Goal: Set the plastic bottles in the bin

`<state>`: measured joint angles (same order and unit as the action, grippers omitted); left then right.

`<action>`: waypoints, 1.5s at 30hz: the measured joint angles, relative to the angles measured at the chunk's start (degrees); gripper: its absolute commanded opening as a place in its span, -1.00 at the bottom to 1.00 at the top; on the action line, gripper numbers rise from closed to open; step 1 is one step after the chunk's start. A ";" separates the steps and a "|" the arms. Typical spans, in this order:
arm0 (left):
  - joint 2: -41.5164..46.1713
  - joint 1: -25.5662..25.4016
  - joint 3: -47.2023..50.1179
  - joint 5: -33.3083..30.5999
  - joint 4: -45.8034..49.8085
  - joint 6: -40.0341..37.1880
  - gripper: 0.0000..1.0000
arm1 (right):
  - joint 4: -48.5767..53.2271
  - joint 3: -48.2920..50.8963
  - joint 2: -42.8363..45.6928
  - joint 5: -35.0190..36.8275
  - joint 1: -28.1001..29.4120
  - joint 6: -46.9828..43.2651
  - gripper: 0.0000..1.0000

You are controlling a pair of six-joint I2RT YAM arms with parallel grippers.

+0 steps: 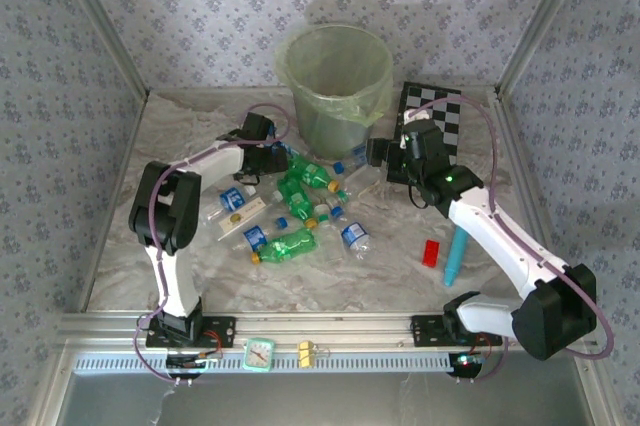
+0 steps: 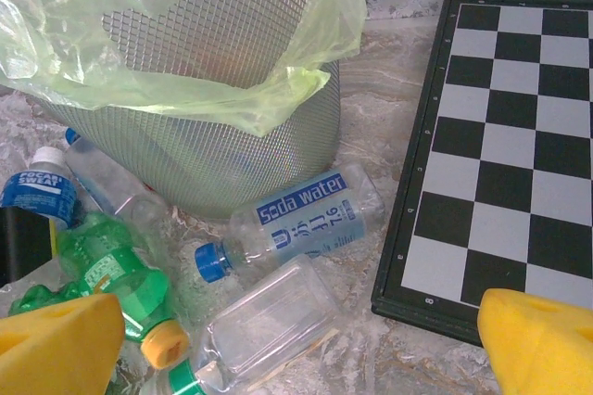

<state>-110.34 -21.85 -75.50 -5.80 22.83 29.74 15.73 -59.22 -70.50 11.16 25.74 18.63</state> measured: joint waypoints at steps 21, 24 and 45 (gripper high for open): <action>-1.53 0.00 0.02 -1.11 0.09 -1.18 0.36 | -0.11 0.11 0.00 -0.02 -0.24 0.02 1.00; -1.51 0.00 0.04 -1.33 -0.33 -1.22 0.30 | -0.11 0.11 0.00 0.00 -0.26 0.02 1.00; 20.68 0.00 10.40 -6.47 -7.74 -1.27 0.25 | -0.72 0.11 -3.02 -2.29 -0.26 1.09 1.00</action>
<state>-89.67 -21.85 -65.10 -12.27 15.09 28.47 15.00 -59.11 -73.52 8.86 25.47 19.73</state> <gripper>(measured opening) 0.626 0.997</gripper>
